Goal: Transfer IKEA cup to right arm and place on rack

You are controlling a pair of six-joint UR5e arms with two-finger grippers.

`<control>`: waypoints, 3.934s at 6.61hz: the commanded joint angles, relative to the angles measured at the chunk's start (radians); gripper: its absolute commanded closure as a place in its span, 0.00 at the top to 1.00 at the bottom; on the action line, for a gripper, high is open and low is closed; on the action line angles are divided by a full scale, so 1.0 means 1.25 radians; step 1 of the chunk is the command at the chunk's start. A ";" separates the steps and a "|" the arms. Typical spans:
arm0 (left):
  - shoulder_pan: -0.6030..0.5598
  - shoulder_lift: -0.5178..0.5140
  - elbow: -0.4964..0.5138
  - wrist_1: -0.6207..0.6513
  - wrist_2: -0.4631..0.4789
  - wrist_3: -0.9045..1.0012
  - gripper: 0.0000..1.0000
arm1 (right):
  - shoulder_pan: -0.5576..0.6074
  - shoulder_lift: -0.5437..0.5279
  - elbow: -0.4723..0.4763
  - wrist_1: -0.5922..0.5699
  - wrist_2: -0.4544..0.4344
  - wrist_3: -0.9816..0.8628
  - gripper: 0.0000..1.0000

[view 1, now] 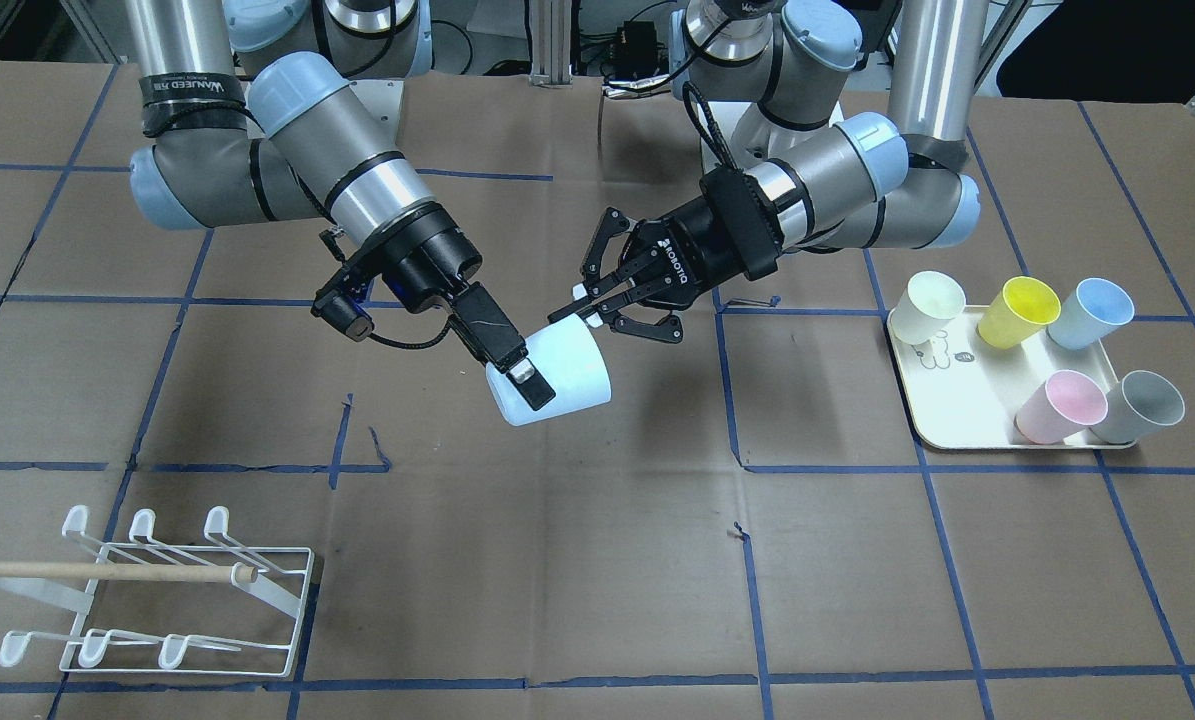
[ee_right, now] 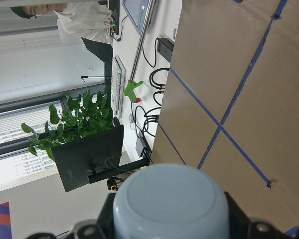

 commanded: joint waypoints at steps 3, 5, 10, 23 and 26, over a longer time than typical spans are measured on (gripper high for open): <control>0.000 0.007 0.006 0.000 0.011 0.000 0.72 | 0.000 -0.004 0.000 0.001 0.001 0.000 0.45; 0.001 0.021 0.002 -0.001 0.007 -0.001 0.98 | 0.000 -0.004 0.000 0.001 0.001 0.000 0.45; 0.183 0.146 -0.135 -0.083 -0.059 -0.004 0.97 | -0.080 0.001 -0.035 -0.007 -0.011 -0.325 0.29; 0.009 0.216 0.506 -1.715 0.898 0.006 0.98 | -0.272 0.288 -0.223 -0.258 -0.200 -1.286 0.29; -0.001 0.254 0.478 -1.705 0.894 0.011 1.00 | -0.254 0.291 -0.194 -0.262 -0.199 -1.285 0.29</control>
